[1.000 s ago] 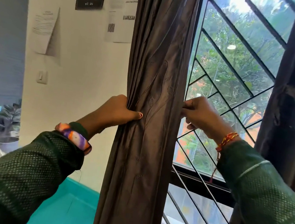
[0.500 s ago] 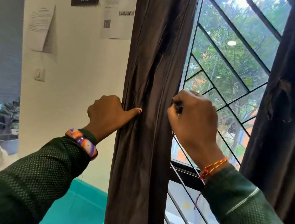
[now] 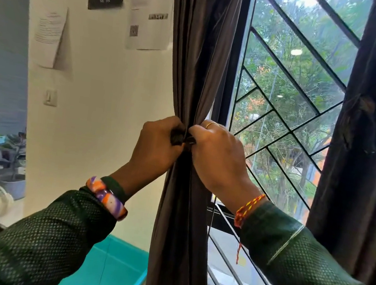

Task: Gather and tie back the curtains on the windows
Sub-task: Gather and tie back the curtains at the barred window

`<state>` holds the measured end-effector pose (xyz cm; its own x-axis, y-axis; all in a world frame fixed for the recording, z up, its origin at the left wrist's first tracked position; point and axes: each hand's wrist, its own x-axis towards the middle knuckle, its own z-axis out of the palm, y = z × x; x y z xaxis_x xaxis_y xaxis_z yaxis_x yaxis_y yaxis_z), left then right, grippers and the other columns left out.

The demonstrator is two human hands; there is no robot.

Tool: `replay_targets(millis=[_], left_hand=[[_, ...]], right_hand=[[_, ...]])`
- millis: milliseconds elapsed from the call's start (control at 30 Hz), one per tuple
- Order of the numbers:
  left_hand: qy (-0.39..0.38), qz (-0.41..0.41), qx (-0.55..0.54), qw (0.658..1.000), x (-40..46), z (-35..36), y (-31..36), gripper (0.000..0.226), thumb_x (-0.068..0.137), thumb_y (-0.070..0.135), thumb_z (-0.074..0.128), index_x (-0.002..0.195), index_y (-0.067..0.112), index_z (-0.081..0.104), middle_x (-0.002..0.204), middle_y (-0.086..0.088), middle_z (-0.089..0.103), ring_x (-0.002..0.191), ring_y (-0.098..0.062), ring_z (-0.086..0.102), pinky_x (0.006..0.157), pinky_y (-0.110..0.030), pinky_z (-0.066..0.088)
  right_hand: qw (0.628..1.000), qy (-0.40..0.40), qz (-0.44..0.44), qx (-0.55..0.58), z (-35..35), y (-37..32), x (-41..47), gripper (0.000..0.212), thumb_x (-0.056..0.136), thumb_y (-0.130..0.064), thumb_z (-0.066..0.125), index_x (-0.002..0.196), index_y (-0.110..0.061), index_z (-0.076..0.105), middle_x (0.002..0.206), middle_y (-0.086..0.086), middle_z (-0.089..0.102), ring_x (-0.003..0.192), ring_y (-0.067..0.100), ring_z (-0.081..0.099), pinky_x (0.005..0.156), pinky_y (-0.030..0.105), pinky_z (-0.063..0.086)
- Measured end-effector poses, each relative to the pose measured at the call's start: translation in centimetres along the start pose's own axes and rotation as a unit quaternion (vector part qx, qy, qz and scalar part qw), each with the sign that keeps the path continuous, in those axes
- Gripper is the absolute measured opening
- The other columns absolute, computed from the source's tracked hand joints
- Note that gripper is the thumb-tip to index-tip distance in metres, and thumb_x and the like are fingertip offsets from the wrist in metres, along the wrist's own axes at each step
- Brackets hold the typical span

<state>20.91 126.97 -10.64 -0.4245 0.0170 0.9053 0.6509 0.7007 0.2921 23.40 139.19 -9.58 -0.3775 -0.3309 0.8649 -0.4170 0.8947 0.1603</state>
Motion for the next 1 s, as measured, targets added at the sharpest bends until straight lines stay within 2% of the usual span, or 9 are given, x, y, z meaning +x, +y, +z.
replay_targets(millis=[167,300,367,467,567,667,800,900,1000], left_hand=[[-0.012,0.07,-0.071,0.995,0.0,0.4,-0.1,0.029,0.074,-0.006,0.066,0.101,0.004,0.069,0.09,-0.006,0.07,0.078,-0.006,0.062,0.076,-0.005,0.046],[0.02,0.173,0.014,0.985,0.2,0.1,-0.7,0.023,0.078,0.005,0.059,0.097,0.004,0.072,0.084,-0.012,0.072,0.075,-0.02,0.067,0.065,-0.024,0.052],[0.046,0.264,0.174,0.947,0.5,-0.2,-0.8,0.018,0.08,0.015,0.059,0.088,0.006,0.073,0.075,-0.013,0.068,0.068,-0.027,0.061,0.052,-0.028,0.045],[0.049,0.391,0.285,0.874,1.1,-0.5,-0.6,0.01,0.079,0.013,0.064,0.08,0.005,0.068,0.079,-0.012,0.064,0.069,-0.022,0.044,0.047,-0.027,0.035],[-0.002,0.486,0.316,0.815,2.1,-1.1,-0.3,0.014,0.082,0.009,0.057,0.081,0.007,0.072,0.093,-0.014,0.07,0.068,-0.023,0.056,0.049,-0.027,0.04],[-0.06,0.531,0.329,0.779,3.5,-2.3,-0.2,0.027,0.084,0.005,0.046,0.077,0.009,0.072,0.1,-0.013,0.071,0.064,-0.023,0.063,0.049,-0.024,0.041],[-0.126,0.567,0.368,0.726,4.9,-2.8,-0.4,0.025,0.084,0.006,0.046,0.077,0.012,0.07,0.104,-0.012,0.071,0.06,-0.02,0.061,0.049,-0.024,0.043],[-0.136,0.563,0.387,0.718,5.4,-2.8,0.0,0.009,0.078,0.008,0.061,0.08,0.012,0.069,0.087,-0.012,0.072,0.057,-0.021,0.061,0.051,-0.024,0.045],[-0.115,0.565,0.374,0.726,5.7,-2.8,0.3,0.027,0.085,0.007,0.044,0.089,0.011,0.071,0.076,-0.011,0.07,0.061,-0.024,0.063,0.056,-0.026,0.05]], right_hand=[[0.99,-0.032,0.049,0.125,0.2,1.7,0.3,0.034,0.086,0.0,0.046,0.109,-0.012,0.067,0.101,0.011,0.063,0.093,0.033,0.06,0.076,0.038,0.05],[0.969,-0.006,0.102,0.226,0.6,3.1,0.7,0.033,0.081,0.003,0.049,0.099,-0.012,0.073,0.093,0.01,0.072,0.089,0.027,0.066,0.084,0.033,0.052],[0.952,0.003,0.138,0.272,0.3,3.6,0.9,0.025,0.08,0.002,0.055,0.093,-0.008,0.074,0.085,0.008,0.073,0.079,0.018,0.066,0.08,0.024,0.051],[0.928,0.001,0.169,0.333,0.1,3.9,1.6,0.009,0.081,-0.009,0.065,0.083,-0.005,0.073,0.067,0.003,0.065,0.06,0.011,0.058,0.07,0.032,0.054],[0.92,0.015,0.196,0.338,0.3,4.0,2.5,0.021,0.08,-0.021,0.067,0.067,-0.004,0.067,0.063,0.016,0.063,0.063,0.03,0.061,0.065,0.046,0.056],[0.909,0.025,0.236,0.342,0.0,4.1,3.1,0.03,0.079,-0.024,0.067,0.055,-0.01,0.058,0.057,0.008,0.051,0.063,0.026,0.056,0.063,0.048,0.057],[0.846,-0.02,0.304,0.437,-0.8,3.7,3.7,0.021,0.08,-0.018,0.066,0.062,-0.007,0.063,0.063,0.006,0.052,0.069,0.018,0.056,0.051,0.029,0.052],[0.876,0.003,0.284,0.389,-0.7,3.1,4.2,0.027,0.077,-0.022,0.062,0.062,0.0,0.066,0.059,0.009,0.052,0.067,0.032,0.061,0.057,0.041,0.059],[0.898,0.024,0.261,0.354,-0.5,2.8,4.4,0.034,0.077,-0.028,0.059,0.053,-0.004,0.061,0.051,0.006,0.048,0.057,0.028,0.055,0.061,0.049,0.057]])
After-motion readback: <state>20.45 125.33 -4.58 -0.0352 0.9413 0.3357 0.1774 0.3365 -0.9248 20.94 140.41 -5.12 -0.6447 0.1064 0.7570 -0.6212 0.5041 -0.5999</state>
